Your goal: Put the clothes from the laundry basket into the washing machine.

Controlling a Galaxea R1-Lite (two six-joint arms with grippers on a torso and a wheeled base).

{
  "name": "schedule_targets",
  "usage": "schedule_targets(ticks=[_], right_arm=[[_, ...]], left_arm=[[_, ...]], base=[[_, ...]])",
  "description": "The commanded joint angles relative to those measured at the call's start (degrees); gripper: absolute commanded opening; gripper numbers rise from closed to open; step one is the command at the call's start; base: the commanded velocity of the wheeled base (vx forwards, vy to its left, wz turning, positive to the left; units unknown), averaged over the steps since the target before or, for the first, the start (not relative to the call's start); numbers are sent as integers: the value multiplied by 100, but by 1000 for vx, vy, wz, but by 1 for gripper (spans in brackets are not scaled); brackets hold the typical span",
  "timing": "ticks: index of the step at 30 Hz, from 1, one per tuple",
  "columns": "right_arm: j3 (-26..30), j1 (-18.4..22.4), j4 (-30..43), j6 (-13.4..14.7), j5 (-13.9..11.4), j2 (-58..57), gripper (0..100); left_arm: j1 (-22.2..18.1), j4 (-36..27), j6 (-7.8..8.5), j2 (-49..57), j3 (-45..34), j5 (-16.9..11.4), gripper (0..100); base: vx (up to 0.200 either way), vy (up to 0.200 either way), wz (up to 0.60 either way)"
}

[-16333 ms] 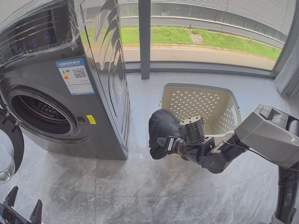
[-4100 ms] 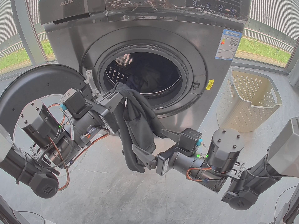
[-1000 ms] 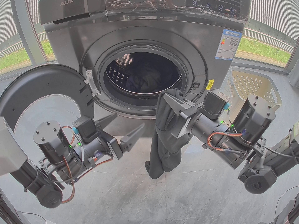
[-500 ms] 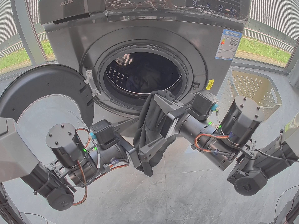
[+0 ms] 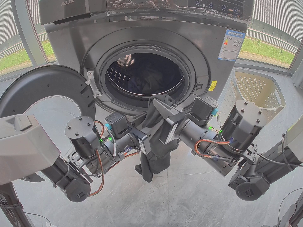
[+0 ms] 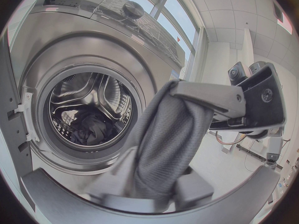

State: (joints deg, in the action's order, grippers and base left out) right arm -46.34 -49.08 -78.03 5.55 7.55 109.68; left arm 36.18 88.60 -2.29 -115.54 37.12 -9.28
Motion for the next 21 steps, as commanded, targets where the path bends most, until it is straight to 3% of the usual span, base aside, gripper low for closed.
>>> schedule_targets(ticks=[1,5,6,11,16,17,21], right_arm=[[11,-14,-19,-1,-8,18,0],[37,-14,-28,78,-8,54,0],[46,-14,-28,87,-8,54,100],[178,-58,-19,219,-16,-25,100],[1013,-32,16,228,-95,-456,100],[1408,30,42,210,-122,-658,100],[2120,215,86,175,-280,-940,100]], left_arm=[[-32,8,1,-135,58,22,0],[-23,8,9,-82,50,22,0],[-23,8,9,-82,50,22,0],[-120,17,18,-56,41,14,0],[-401,26,1,146,41,-65,0],[-489,26,-26,269,23,-162,0],[-551,26,-52,638,-38,-461,0]], base=[[0,0,0],[0,0,0],[0,0,0],[0,0,0],[0,0,0],[0,0,0],[0,0,0]])
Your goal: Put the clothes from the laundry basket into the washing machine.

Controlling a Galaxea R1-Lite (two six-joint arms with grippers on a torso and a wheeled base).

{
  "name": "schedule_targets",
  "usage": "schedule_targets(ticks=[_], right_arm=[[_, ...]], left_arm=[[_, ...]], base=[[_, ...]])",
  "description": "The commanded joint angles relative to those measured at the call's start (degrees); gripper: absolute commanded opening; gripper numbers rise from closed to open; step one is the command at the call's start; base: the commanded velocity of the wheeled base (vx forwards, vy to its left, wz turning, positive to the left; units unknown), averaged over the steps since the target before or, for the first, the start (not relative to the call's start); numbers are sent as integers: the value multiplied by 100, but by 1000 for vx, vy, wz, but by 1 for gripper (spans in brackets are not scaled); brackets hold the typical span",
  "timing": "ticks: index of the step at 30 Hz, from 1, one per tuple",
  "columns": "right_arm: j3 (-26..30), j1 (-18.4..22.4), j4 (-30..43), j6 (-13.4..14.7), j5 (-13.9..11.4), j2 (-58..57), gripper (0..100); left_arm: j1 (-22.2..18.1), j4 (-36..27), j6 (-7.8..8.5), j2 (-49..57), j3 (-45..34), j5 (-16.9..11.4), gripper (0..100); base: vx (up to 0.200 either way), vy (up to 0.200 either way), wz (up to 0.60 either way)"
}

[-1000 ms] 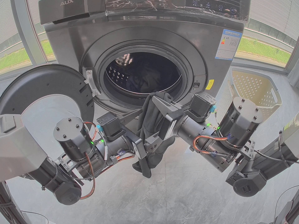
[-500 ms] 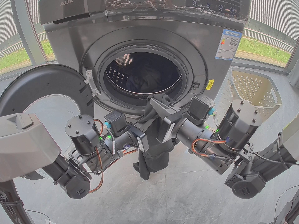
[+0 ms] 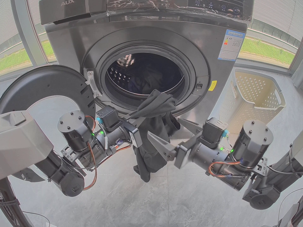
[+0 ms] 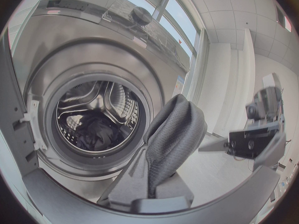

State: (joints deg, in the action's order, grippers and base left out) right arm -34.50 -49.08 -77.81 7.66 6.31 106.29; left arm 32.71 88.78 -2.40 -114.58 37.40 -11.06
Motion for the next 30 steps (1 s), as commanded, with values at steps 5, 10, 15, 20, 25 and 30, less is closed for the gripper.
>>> schedule_targets(ticks=[5,10,15,20,25,30], right_arm=[[1341,909,-15,-80,-438,-407,100],[1068,1515,-85,-256,-737,129,100],[611,1849,-85,-370,-948,665,100],[189,1876,-76,-423,-957,1140,100],[-619,1858,-76,-519,-1018,1860,100],[-1112,1823,-59,-519,-1045,2185,100]], left_arm=[[-124,-10,-59,999,-101,-547,0],[8,-10,-59,1263,-242,-564,0],[43,-1,-50,1368,-391,-573,0],[43,7,-50,1394,-435,-573,0],[34,7,-50,1394,-462,-617,0],[8,7,-50,1403,-471,-626,0]], base=[[0,0,0],[0,0,0],[0,0,0],[0,0,0],[0,0,0],[0,0,0]])
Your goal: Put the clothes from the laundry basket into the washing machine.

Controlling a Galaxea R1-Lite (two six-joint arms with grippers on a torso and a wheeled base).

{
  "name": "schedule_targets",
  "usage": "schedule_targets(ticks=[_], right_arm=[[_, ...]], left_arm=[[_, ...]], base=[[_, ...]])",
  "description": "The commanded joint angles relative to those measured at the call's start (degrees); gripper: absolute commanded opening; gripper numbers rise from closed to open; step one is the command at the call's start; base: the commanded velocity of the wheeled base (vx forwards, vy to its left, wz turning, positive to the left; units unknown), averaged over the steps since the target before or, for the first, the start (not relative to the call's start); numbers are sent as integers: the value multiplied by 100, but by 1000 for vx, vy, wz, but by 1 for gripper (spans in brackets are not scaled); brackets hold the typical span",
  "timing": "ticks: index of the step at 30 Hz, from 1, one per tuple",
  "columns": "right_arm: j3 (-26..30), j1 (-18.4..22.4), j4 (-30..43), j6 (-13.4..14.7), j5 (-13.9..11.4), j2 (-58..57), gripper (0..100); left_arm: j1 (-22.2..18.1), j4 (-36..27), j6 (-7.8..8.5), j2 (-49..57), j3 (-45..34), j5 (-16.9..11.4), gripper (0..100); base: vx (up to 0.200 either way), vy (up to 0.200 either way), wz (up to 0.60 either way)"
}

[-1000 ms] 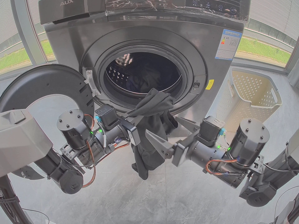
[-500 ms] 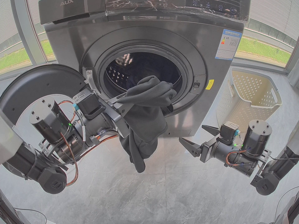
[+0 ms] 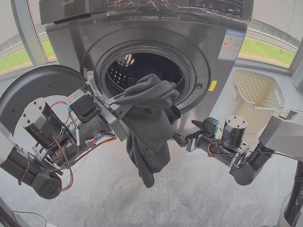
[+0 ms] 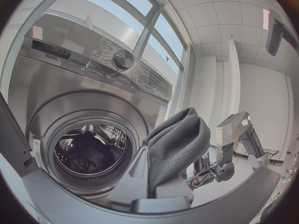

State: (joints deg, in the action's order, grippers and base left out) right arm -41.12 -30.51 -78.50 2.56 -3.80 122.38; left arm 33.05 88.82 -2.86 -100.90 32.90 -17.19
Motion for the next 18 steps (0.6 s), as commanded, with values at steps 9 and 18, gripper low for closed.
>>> schedule_targets(ticks=[9,18], right_arm=[[-1249,-60,1,-10,-507,910,100],[-1821,-34,-228,-10,-938,1183,100]], left_arm=[[-27,4,-4,27,-65,-4,0],[0,4,-4,0,-73,-4,0]], base=[[0,0,0],[0,0,0]])
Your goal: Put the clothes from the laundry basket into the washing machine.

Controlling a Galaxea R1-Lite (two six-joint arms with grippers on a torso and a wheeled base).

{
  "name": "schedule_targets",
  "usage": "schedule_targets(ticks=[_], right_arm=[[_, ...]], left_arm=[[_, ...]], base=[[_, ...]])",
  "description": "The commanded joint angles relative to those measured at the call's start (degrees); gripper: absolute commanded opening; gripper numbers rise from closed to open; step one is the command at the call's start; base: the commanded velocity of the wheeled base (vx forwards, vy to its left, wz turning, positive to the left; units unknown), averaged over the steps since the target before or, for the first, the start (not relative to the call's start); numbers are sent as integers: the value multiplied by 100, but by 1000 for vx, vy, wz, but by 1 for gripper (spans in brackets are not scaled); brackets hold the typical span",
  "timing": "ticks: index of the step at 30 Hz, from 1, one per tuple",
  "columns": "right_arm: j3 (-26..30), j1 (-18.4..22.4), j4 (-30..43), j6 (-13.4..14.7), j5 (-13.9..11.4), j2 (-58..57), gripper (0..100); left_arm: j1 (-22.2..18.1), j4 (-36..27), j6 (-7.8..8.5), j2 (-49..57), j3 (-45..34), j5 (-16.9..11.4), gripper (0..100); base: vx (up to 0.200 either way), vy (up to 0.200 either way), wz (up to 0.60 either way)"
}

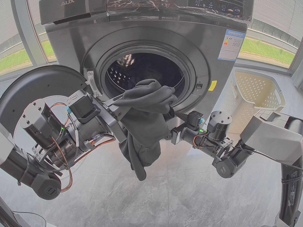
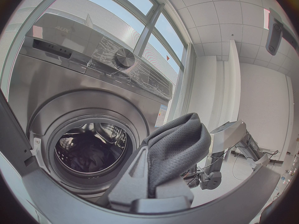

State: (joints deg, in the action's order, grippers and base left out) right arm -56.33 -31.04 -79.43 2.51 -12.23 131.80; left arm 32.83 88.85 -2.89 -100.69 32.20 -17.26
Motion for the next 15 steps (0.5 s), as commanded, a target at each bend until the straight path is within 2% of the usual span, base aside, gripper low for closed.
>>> schedule_targets(ticks=[1,5,6,15], right_arm=[[-396,28,-213,-5,-104,276,100],[-501,28,-397,-14,-140,363,100],[-484,28,-415,-14,-175,363,0],[149,80,-538,-40,-210,-164,0]], left_arm=[[22,1,-1,-20,-3,4,0],[4,1,-1,-38,-38,-5,0],[-5,1,-1,-56,-38,-5,0],[-66,-8,-10,-73,-38,4,0]], base=[[0,0,0],[0,0,0],[0,0,0],[0,0,0]])
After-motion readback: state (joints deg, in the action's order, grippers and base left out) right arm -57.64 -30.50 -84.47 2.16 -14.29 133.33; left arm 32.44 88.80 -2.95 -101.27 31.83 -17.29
